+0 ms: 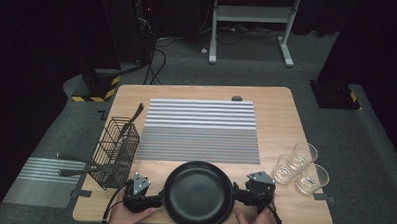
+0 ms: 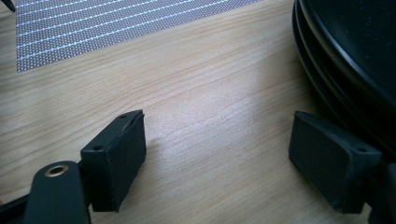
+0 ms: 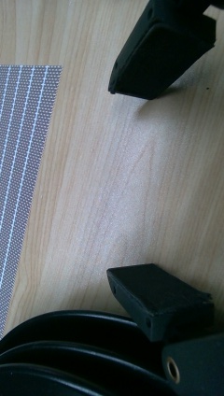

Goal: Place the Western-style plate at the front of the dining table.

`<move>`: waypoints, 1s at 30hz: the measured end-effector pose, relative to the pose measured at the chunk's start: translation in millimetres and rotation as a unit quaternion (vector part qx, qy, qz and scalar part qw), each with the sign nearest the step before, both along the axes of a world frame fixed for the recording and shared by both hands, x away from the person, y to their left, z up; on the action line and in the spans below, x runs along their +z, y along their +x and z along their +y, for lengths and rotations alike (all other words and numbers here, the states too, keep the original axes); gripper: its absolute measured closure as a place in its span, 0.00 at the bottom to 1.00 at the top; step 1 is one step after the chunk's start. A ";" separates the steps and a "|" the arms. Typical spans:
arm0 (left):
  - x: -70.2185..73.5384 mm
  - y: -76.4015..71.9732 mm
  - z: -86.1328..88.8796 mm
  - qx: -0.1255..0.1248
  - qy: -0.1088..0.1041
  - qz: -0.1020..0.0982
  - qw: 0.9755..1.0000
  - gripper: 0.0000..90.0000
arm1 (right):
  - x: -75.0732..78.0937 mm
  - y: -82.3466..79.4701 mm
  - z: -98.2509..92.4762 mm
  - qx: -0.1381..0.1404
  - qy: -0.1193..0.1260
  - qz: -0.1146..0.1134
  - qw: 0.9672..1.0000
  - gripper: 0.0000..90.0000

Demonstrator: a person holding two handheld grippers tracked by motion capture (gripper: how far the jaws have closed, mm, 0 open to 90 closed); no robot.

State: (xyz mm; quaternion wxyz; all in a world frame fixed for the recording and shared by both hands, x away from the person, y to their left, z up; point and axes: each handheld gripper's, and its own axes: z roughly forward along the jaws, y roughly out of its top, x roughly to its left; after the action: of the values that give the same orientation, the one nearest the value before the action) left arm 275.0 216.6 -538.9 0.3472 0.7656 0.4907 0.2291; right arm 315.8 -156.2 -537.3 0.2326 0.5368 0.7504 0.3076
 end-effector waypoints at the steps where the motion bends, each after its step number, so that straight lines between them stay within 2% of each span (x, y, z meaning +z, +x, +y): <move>1: 0.1 -0.1 0.1 0.001 0.000 0.000 1.000 0.22 | -0.1 2.4 -1.2 0.007 0.000 0.002 1.000 0.07; 3: 0.4 -0.6 1.1 0.000 0.002 0.000 1.000 0.22 | -0.9 8.6 -3.3 0.004 -0.002 0.013 1.000 0.00; 5: 2.8 -1.3 3.5 0.004 0.009 0.002 1.000 0.29 | -0.9 9.7 -3.9 0.002 0.001 0.015 1.000 0.00; 6: 6.7 -3.0 5.0 0.007 0.004 0.010 1.000 0.31 | -0.9 9.7 -3.9 0.002 0.001 0.015 1.000 0.00; 10: 14.1 -8.1 3.9 0.008 -0.005 0.005 1.000 0.28 | -0.9 9.6 -3.9 0.002 0.001 0.015 1.000 0.00; 12: 20.6 -10.4 4.2 0.011 -0.018 0.000 1.000 0.28 | -0.9 10.0 -3.1 -0.001 -0.001 0.015 1.000 0.00; 17: 29.5 -11.8 2.9 0.016 -0.028 -0.006 0.999 0.27 | -0.8 10.6 -2.9 0.001 0.001 0.014 1.000 0.01; 22: 35.9 -10.3 0.5 0.017 -0.025 0.003 1.000 0.26 | -0.8 10.5 -3.0 0.002 0.000 0.014 1.000 0.00; 30: 51.2 -4.7 -3.6 0.012 -0.028 -0.003 1.000 0.20 | -0.8 10.7 -3.1 0.001 0.002 0.015 1.000 0.00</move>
State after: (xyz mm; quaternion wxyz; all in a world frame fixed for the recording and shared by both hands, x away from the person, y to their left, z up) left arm 270.3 213.0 -487.7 0.3673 0.7488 0.5052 0.2217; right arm 326.5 -159.3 -538.1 0.2204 0.5406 0.7539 0.3012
